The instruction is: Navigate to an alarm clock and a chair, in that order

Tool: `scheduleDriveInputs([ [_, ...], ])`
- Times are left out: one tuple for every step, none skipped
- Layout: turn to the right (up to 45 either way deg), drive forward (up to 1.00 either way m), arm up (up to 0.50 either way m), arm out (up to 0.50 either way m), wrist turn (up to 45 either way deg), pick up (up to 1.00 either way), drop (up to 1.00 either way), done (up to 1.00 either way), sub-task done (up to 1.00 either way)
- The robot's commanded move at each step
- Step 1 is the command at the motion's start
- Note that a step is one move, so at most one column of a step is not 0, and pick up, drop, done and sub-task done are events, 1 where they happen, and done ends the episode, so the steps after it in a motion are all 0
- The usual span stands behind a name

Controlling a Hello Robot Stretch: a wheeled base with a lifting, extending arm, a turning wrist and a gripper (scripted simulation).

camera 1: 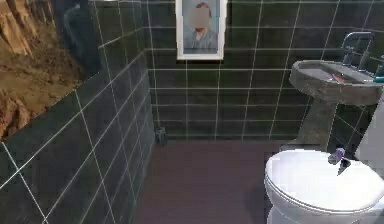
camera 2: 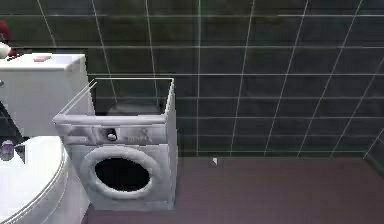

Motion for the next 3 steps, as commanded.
scheduleDriveInputs([
  [45.0,0.00,0.00,0.00,0.0,0.00,0.00,0.00,0.00],
  [42.0,0.00,0.00,0.00,0.0,0.00,0.00,0.00,0.00],
  [3.0,0.00,0.00,0.00,0.0,0.00,0.00,0.00,0.00],
])
